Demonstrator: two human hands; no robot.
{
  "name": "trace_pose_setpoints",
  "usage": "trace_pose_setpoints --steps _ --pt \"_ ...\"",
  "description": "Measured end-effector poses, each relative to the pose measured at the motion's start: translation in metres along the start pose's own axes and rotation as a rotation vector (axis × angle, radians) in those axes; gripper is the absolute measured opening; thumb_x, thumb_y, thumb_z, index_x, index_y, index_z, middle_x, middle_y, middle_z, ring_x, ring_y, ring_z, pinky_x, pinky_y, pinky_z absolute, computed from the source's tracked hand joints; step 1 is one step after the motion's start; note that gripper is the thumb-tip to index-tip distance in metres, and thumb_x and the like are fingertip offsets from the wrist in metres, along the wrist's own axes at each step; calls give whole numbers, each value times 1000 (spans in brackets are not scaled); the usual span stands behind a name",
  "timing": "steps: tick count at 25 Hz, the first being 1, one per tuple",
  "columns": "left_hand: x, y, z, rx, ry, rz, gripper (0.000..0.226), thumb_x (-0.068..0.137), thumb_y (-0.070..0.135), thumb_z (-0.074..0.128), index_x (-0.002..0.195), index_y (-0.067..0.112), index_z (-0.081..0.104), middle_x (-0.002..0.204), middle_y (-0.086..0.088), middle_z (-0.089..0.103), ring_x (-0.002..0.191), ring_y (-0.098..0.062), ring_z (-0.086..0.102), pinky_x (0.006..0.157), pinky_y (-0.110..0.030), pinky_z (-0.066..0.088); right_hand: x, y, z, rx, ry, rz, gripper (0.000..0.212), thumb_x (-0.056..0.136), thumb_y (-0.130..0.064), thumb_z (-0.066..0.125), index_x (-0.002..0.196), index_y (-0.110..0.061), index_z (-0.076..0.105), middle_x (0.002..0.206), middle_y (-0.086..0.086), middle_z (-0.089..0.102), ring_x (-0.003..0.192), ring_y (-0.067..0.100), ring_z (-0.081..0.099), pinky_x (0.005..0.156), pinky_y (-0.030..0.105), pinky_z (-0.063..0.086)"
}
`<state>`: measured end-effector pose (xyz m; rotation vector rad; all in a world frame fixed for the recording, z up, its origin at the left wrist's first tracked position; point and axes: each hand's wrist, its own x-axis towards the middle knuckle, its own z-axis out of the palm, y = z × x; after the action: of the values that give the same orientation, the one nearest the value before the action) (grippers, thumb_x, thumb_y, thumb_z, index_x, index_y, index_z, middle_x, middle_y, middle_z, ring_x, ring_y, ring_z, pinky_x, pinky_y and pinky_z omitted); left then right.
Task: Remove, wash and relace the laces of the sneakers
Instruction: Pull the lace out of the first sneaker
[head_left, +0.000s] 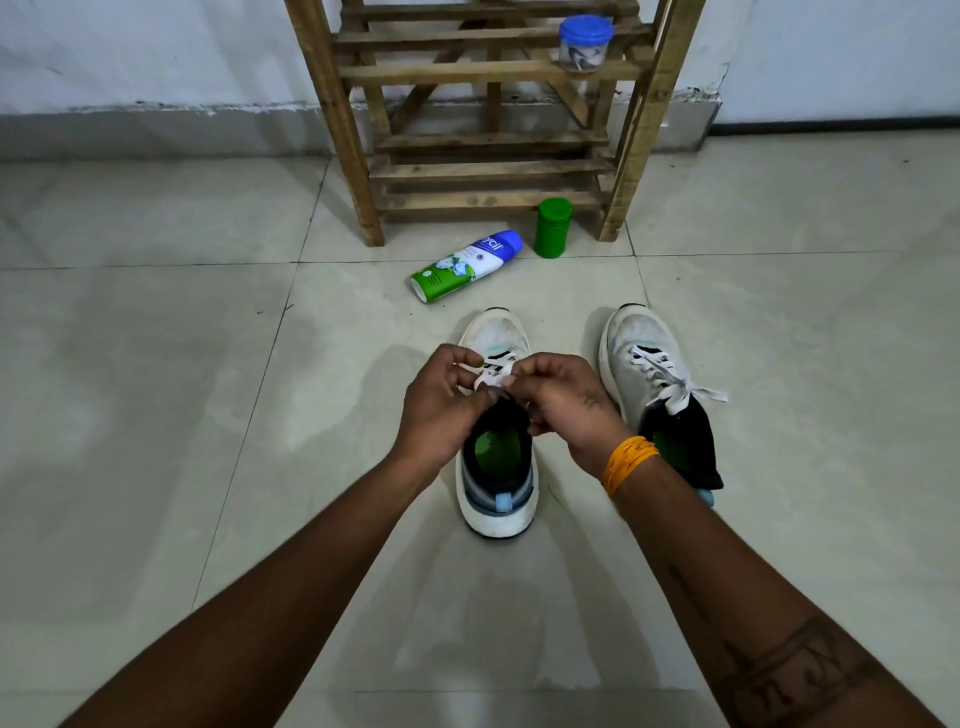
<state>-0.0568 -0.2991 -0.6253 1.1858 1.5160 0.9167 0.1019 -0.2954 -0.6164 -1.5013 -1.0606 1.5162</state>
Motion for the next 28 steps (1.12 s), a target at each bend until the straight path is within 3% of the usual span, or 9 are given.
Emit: trace_pose_setpoints --steps 4,7,9,14,16,19,23,26,28 --pt "8 1 -20 -473 87 -213 29 87 -4 62 109 14 63 73 -7 59 50 -15 47 51 -27 41 5 3 -20 384 172 155 13 93 -9 63 86 -18 67 70 1 56 46 11 40 46 22 40" --pt "15 -3 -30 -137 -23 -118 15 85 3 72 99 8 71 72 -7 58 51 -15 45 49 -26 41 4 4 -21 -52 98 84 4 87 -16 73 85 -16 69 65 0 58 45 9 42 45 20 34" --pt "15 -3 -29 39 -30 -37 9 85 13 79 86 7 73 64 -3 60 48 -14 45 46 -25 41 7 0 -12 -159 55 45 12 89 -21 75 79 -17 69 61 0 57 43 8 41 42 20 32" --pt "21 -12 -42 -266 280 -321 26 97 26 63 85 3 67 69 -14 67 41 -20 49 44 -24 41 18 3 -21 410 349 270 14 98 -22 60 85 -17 60 64 2 65 38 10 34 39 20 36" --pt "20 -17 -44 -242 291 -436 36 98 35 54 84 4 66 70 -17 66 40 -22 49 43 -23 38 20 13 -23 431 380 308 18 101 -28 57 87 -16 56 73 6 71 37 11 39 40 22 42" --pt "10 -20 -35 -207 205 -524 76 98 68 38 80 0 67 68 -18 68 42 -23 54 46 -24 41 14 26 -15 410 325 353 25 104 -39 55 95 -16 57 91 10 67 48 17 52 48 30 53" --pt "-4 -17 -11 -250 296 -466 58 99 61 48 87 5 62 70 -13 66 53 -27 61 53 -32 51 -7 40 2 -43 456 92 40 92 -54 67 93 -15 58 85 7 65 60 21 60 61 40 56" --pt "-14 -13 -7 -646 245 -700 59 105 58 31 83 8 53 79 -18 67 67 -29 61 63 -37 53 -21 40 12 -377 550 -103 50 83 -63 71 79 -16 54 69 -4 58 66 13 56 65 34 43" --pt "-17 -15 -8 -675 207 -732 61 106 55 28 81 7 55 80 -19 67 67 -30 62 66 -38 54 -23 45 16 -440 543 -147 50 79 -64 72 72 -20 52 65 -5 56 65 15 56 62 34 42"
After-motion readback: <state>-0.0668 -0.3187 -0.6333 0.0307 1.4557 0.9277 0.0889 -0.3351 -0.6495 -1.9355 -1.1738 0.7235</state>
